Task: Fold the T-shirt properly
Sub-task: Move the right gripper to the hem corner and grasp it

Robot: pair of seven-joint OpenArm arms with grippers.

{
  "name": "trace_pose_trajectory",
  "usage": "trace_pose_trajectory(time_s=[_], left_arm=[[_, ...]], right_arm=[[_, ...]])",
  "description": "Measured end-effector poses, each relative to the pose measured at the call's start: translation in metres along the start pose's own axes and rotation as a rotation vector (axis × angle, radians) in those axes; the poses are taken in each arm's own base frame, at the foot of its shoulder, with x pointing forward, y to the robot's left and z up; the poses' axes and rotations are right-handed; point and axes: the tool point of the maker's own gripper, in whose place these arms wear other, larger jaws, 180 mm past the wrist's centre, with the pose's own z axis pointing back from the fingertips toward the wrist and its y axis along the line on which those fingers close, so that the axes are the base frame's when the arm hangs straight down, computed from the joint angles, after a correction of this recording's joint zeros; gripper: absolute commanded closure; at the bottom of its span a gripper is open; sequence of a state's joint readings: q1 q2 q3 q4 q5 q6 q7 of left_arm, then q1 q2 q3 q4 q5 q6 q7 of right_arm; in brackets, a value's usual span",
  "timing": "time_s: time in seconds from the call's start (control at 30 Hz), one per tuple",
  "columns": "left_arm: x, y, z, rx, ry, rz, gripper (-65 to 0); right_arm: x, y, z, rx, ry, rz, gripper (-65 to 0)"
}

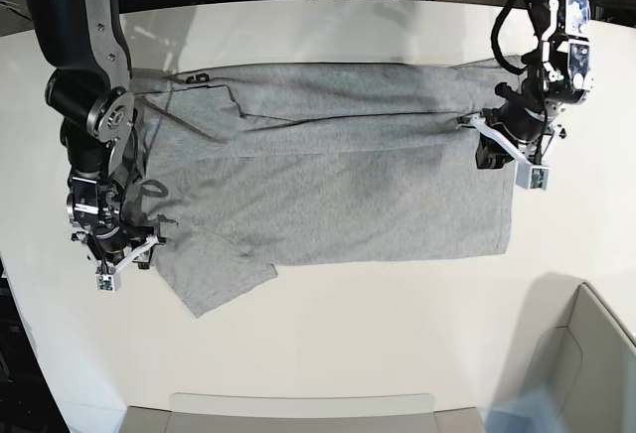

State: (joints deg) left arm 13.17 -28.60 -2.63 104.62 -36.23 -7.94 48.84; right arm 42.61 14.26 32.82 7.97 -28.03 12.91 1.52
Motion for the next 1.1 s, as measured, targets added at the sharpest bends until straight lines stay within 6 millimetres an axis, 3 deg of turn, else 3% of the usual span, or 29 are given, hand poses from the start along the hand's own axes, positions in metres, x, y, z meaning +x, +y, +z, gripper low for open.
trace_pose_trajectory(time_s=[0.37,0.47,0.53,0.63,0.73,0.8,0.87,1.0,1.1], left_arm=[[-0.004,-0.008,-0.002,-0.016,0.004,0.030,-10.0],[-0.005,-0.009,-0.003,-0.019,0.006,0.028,-10.0],[-0.005,-0.009,-0.003,-0.019,0.005,0.029,-10.0],[-0.005,-0.009,-0.003,-0.019,0.006,0.029,-10.0],[-0.004,-0.010,-0.003,-0.024,0.005,0.026,-10.0],[-0.004,-0.010,-0.003,-0.022,0.005,0.027,-10.0],[-0.004,-0.011,-0.003,-0.024,0.003,0.031,-10.0],[-0.007,-0.017,-0.005,-0.038,0.008,0.044,-10.0],[-0.006,-0.016,-0.005,-0.035,0.005,0.041,-10.0]], right_arm=[[-0.042,-0.009,0.023,0.108,-0.035,-0.035,-30.1],[-0.052,-0.002,0.033,0.110,-0.028,0.019,-30.1],[-0.059,0.010,0.046,0.134,-0.001,0.073,-30.1],[-0.067,0.048,0.078,0.218,0.064,0.231,-30.1],[-0.072,0.074,0.106,0.174,0.153,0.335,-30.1],[-0.079,0.075,0.120,0.142,0.210,0.364,-30.1],[-0.084,0.060,0.130,0.095,0.255,0.390,-30.1],[-0.078,0.042,0.138,0.038,0.253,0.413,-30.1],[-0.040,0.053,0.143,0.049,0.127,0.379,-30.1]])
